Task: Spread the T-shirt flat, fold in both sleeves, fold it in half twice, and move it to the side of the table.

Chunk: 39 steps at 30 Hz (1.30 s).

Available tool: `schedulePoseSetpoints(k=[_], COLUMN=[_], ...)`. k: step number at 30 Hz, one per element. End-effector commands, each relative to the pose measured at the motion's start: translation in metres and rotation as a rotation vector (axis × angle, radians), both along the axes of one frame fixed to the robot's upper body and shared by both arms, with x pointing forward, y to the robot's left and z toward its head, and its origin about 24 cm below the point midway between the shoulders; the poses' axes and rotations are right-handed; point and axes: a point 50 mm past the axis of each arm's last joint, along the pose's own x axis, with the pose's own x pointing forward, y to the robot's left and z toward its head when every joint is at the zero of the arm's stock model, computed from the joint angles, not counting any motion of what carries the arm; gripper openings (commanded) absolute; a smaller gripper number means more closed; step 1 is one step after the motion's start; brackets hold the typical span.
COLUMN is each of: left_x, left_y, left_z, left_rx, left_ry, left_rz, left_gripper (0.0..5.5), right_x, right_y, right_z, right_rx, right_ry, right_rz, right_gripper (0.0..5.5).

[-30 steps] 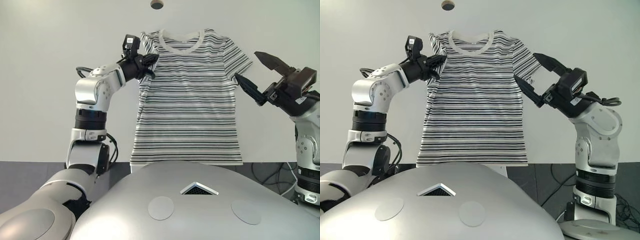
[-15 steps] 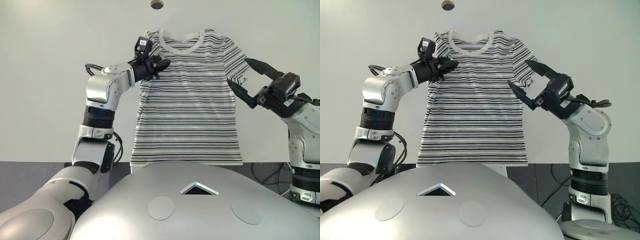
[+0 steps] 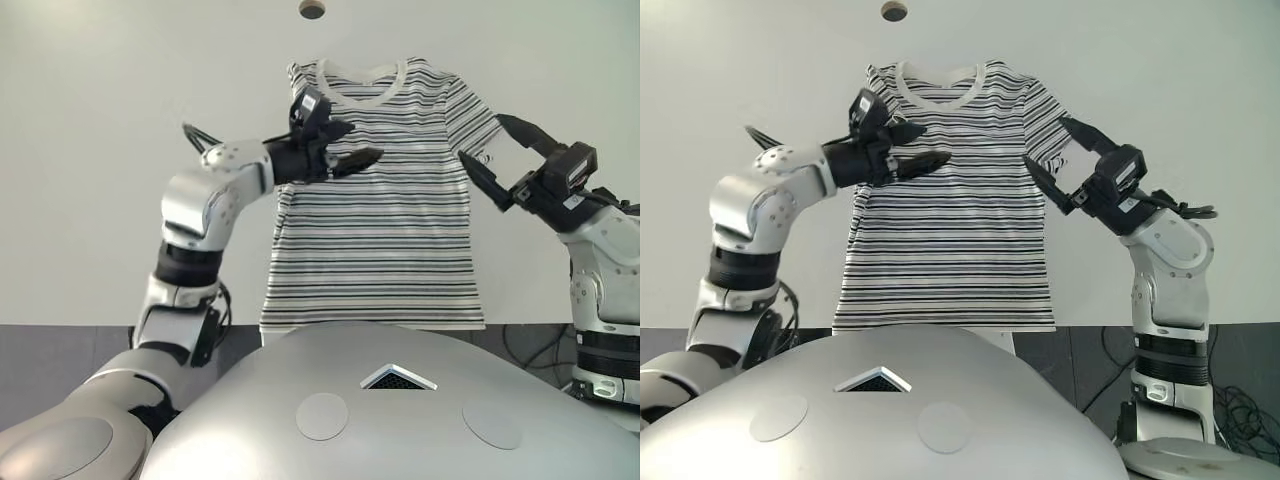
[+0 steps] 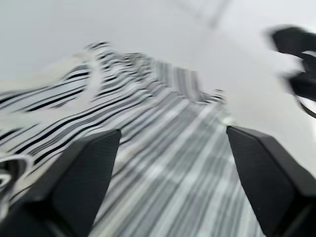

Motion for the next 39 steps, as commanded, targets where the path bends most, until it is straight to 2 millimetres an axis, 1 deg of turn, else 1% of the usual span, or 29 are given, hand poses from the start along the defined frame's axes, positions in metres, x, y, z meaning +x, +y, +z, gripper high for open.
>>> schedulePoseSetpoints(k=[1, 2, 3, 4, 5, 6, 7, 8, 10, 12, 14, 19, 24, 29, 33, 36, 39], left_x=[-0.011, -0.006, -0.001, 0.004, 0.010, 0.015, 0.020, 0.022, 0.021, 0.016, 0.011, 0.001, -0.006, -0.011, -0.012, -0.013, -0.013], left_y=[0.026, 0.045, 0.062, 0.079, 0.099, 0.115, 0.131, 0.144, 0.153, 0.146, 0.137, 0.123, 0.119, 0.112, 0.108, 0.106, 0.104], left_z=[0.030, 0.044, 0.054, 0.060, 0.061, 0.059, 0.054, 0.046, 0.031, 0.013, -0.001, -0.021, -0.027, -0.028, -0.038, -0.038, -0.037], left_rx=[-0.058, -0.065, -0.055, -0.017, 0.046, 0.124, 0.217, 0.329, 0.471, 0.550, 0.569, 0.555, 0.510, 0.420, 0.468, 0.465, 0.457], left_ry=[-0.173, -0.275, -0.362, -0.444, -0.506, -0.560, -0.600, -0.649, -0.711, -0.757, -0.773, -0.745, -0.691, -0.599, -0.589, -0.593, -0.598], left_rz=[0.006, 0.086, 0.160, 0.240, 0.338, 0.413, 0.486, 0.523, 0.509, 0.421, 0.342, 0.256, 0.258, 0.250, 0.249, 0.252, 0.256], left_gripper=[3.96, 3.96, 3.96, 3.96, 3.96, 3.96, 3.96, 3.96, 3.96, 3.96, 3.96, 3.96, 3.96, 3.96, 3.96, 3.96, 3.96], right_x=[0.014, 0.016, 0.018, 0.018, 0.019, 0.021, 0.024, 0.028, 0.034, 0.040, 0.044, 0.047, 0.048, 0.053, 0.056, 0.057, 0.062], right_y=[-0.023, -0.031, -0.038, -0.042, -0.046, -0.049, -0.054, -0.058, -0.061, -0.060, -0.058, -0.049, -0.040, -0.035, -0.034, -0.032, -0.030], right_z=[0.001, -0.002, -0.004, -0.007, -0.010, -0.012, -0.016, -0.019, -0.021, -0.023, -0.025, -0.024, -0.034, -0.036, -0.038, -0.041, -0.045], right_rx=[0.018, 0.016, 0.012, 0.010, 0.010, 0.012, 0.006, 0.037, 0.120, 0.166, 0.191, 0.186, 0.187, 0.180, 0.175, 0.175, 0.167], right_ry=[0.005, 0.020, 0.035, 0.049, 0.072, 0.094, 0.141, 0.203, 0.299, 0.355, 0.411, 0.475, 0.555, 0.560, 0.558, 0.573, 0.580], right_rz=[-0.195, -0.263, -0.312, -0.349, -0.391, -0.426, -0.495, -0.540, -0.568, -0.576, -0.579, -0.509, -0.461, -0.451, -0.451, -0.441, -0.446], right_gripper=[3.38, 3.38, 3.38, 3.38, 3.38, 3.38, 3.38, 3.38, 3.38, 3.38, 3.38, 3.38, 3.38, 3.38, 3.38, 3.38, 3.38])
